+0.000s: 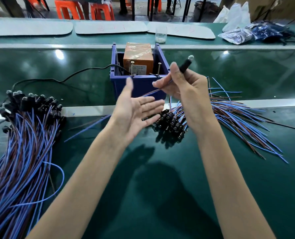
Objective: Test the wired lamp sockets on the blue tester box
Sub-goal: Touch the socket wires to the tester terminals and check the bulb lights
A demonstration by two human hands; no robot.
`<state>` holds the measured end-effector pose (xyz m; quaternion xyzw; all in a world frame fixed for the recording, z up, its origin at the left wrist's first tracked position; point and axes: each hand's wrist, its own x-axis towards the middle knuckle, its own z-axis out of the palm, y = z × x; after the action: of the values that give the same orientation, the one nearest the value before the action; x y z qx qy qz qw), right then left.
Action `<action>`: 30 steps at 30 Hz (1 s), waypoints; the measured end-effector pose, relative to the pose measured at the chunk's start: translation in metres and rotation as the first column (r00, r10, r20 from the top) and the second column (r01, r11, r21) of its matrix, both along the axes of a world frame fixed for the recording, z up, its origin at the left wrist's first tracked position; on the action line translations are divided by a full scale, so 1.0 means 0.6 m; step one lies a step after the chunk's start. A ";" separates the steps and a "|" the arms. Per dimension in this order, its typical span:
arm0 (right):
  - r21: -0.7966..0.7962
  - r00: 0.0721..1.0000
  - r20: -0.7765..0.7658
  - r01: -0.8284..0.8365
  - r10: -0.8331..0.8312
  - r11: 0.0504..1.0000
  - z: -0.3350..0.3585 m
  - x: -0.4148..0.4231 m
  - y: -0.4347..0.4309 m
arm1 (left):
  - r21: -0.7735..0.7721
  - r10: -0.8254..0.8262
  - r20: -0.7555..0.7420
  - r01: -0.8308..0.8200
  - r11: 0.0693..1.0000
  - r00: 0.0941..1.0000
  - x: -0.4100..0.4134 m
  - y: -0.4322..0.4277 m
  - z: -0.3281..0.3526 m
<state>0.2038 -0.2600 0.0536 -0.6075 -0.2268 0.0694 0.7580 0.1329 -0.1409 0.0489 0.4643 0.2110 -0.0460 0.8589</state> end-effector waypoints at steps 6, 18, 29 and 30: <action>0.025 1.000 -0.022 -0.016 0.016 1.000 0.015 0.006 -0.023 | -0.522 0.638 -0.098 -0.585 0.621 0.764 0.008 0.020 -0.011; -0.421 0.992 -0.094 -0.111 0.078 0.900 0.002 -0.003 -0.014 | 0.403 -0.023 0.086 -0.013 0.915 0.996 -0.002 -0.027 -0.011; -0.185 0.970 -0.198 -0.181 0.144 0.966 0.004 -0.006 -0.013 | 0.632 -0.203 0.055 0.123 0.765 0.978 0.002 -0.031 -0.032; -0.185 0.969 -0.196 -0.188 0.152 0.964 0.004 -0.006 -0.013 | 0.641 -0.227 0.061 0.136 0.755 0.972 0.002 -0.031 -0.034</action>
<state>0.1999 -0.2676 0.0558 -0.6509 -0.2006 0.2118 0.7008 0.1343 -0.1594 0.0283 0.7460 0.1093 -0.0243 0.6564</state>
